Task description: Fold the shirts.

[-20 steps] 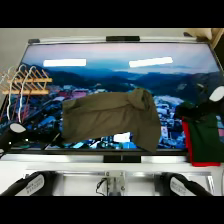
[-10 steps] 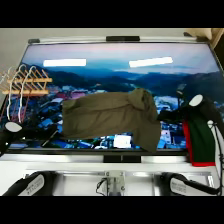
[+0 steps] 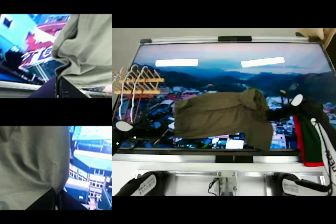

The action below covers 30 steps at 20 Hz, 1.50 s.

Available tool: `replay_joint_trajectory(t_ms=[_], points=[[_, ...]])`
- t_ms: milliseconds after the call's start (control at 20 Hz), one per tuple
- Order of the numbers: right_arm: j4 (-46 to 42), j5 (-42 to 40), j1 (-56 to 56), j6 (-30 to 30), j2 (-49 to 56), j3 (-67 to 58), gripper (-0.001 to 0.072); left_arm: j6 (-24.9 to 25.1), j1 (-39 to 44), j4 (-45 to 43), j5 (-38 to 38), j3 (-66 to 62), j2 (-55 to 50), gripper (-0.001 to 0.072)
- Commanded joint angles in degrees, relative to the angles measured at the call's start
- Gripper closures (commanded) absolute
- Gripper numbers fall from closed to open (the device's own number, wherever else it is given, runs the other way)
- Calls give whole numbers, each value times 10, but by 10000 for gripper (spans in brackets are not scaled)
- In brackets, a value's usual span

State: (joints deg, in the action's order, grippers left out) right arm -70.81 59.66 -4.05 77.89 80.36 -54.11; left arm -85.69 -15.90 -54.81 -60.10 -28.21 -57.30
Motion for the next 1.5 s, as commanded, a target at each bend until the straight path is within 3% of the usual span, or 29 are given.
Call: replay_joint_trajectory(t_ms=[0,200,350,450,550,650,750,900,1200,1350,1450], points=[[-2,25,6,-5,-51,-47,647,32,0,0,-16,-56,23,682],[-10,21,6,-32,-215,-222,647,41,-2,0,12,-353,143,681],[5,-73,7,-32,-348,-352,646,57,-2,-23,119,-620,208,680],[20,-149,7,-29,-429,-391,646,55,-2,-27,165,-730,235,680],[17,-167,7,-8,-485,-403,647,37,-2,-28,164,-779,260,680],[-5,-150,7,9,-518,-403,647,3,-2,-40,144,-778,280,680],[-44,-114,7,31,-524,-403,647,-27,-2,-82,74,-778,279,680],[-93,-26,7,40,-499,-403,646,-31,-2,-140,-1,-745,266,680],[-171,206,7,37,-339,-385,646,-29,-1,-149,-15,-529,235,679],[-165,188,7,42,-245,-313,646,-6,-2,-154,-5,-403,188,679],[-129,106,7,47,-175,-252,646,-5,-1,-153,46,-336,139,679]])
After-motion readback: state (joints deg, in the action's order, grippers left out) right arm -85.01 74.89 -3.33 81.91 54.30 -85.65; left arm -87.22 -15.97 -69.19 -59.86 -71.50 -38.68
